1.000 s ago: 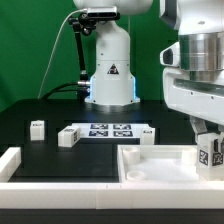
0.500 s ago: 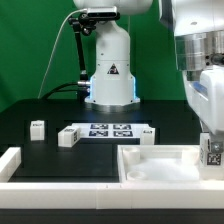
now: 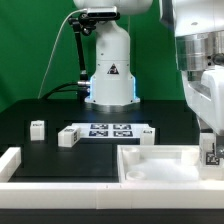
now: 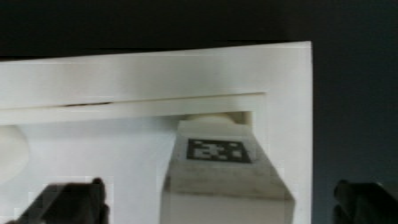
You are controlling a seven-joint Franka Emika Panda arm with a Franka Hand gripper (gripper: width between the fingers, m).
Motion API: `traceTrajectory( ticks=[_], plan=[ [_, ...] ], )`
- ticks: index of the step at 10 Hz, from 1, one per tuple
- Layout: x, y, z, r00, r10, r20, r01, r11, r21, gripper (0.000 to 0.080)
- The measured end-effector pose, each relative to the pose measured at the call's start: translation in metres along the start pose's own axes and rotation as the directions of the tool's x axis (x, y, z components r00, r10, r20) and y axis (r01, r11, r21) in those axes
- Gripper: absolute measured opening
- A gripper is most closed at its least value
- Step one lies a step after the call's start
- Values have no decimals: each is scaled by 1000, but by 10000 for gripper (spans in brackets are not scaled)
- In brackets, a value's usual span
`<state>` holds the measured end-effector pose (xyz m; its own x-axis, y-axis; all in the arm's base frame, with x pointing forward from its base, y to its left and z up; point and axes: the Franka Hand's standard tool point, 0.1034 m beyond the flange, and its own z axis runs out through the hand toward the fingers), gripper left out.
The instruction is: Assemble one leg
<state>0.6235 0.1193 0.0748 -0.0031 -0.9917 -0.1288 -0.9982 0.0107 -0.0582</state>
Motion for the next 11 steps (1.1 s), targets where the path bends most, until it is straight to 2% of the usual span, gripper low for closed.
traceTrajectory(
  ticks=[1,4,5,7,9,11],
  plan=[
    [1,0,0,980,-197,-3,197,980,-8,647],
    [-1,0,-1,882,-471,-3,470,882,-11,649],
    [-1,-1,-1,815,-579,-9,579,815,-16,649],
    [-2,-3,-2,664,-748,-13,747,664,-34,649],
    [3,-6,-1,426,-905,-9,903,426,-52,649],
    [1,-7,-1,262,-965,-17,963,262,-65,649]
  ],
)
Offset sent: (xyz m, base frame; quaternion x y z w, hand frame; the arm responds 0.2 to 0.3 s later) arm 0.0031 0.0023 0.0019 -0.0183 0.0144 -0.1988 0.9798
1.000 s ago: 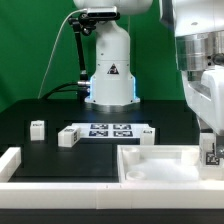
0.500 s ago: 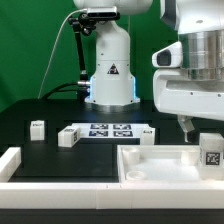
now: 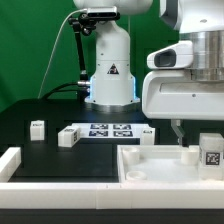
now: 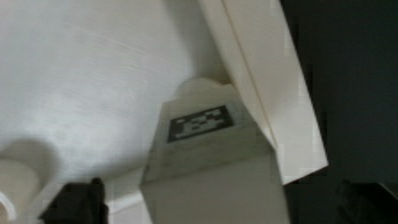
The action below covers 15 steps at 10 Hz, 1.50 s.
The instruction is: Assemble one leg
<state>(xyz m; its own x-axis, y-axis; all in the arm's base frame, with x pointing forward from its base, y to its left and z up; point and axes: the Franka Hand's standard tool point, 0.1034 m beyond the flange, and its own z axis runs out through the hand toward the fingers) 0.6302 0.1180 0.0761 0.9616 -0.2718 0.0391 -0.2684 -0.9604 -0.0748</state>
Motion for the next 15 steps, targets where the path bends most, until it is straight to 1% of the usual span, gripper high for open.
traceTrajectory(
  ticks=[1,2,3,4,5,6,7,8,9,11,12,13,15],
  plan=[
    [-1,2,1,998,-64,-1,64,998,-2,649],
    [0,6,3,981,-196,1,196,981,-8,649],
    [1,8,2,966,-259,2,259,966,-9,649],
    [2,8,2,968,-252,2,252,968,-9,649],
    [2,8,2,968,-252,2,252,968,-9,520],
    [2,8,2,968,-252,2,252,968,-9,520],
    [2,8,3,971,-239,2,239,971,-8,384],
    [2,9,3,979,-204,2,204,979,-8,291],
    [2,10,2,986,-166,1,166,986,-7,291],
    [2,12,2,1000,20,3,-20,1000,-5,291],
    [2,15,2,998,62,5,-62,998,-6,291],
    [2,19,2,985,172,3,-172,985,-5,291],
    [2,29,2,935,354,-22,-354,935,-15,295]
  ],
)
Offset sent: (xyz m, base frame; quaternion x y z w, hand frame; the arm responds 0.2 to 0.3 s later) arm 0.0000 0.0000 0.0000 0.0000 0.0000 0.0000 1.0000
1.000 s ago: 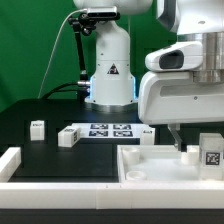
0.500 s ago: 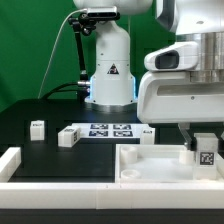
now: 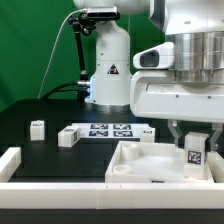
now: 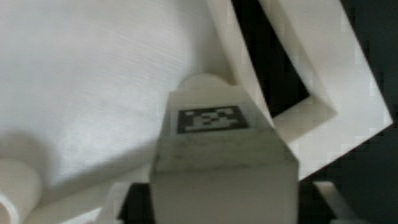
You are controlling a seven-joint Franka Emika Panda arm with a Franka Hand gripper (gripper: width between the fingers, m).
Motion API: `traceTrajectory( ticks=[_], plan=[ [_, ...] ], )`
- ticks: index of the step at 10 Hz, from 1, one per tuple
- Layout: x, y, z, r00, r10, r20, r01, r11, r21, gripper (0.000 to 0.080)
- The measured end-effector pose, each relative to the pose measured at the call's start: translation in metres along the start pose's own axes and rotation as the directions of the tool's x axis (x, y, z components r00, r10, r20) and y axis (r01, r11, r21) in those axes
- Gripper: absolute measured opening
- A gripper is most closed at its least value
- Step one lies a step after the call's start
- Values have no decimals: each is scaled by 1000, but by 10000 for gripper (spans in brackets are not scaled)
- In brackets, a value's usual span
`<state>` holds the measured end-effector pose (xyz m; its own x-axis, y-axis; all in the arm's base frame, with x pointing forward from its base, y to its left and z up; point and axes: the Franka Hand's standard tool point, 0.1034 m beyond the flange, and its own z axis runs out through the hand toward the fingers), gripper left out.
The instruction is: Assemble one leg
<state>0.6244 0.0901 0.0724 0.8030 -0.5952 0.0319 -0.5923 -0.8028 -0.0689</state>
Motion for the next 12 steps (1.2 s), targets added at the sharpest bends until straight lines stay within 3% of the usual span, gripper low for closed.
traceTrajectory(
  ticks=[3,4,5,8,12],
  plan=[
    [3,5,0,996,88,-11,-88,996,-13,305],
    [3,5,0,996,85,-12,-86,996,-13,482],
    [3,5,0,996,85,-12,-86,996,-13,593],
    [3,5,0,996,85,-12,-86,996,-13,647],
    [3,5,0,996,85,-12,-86,996,-13,649]
  ],
)
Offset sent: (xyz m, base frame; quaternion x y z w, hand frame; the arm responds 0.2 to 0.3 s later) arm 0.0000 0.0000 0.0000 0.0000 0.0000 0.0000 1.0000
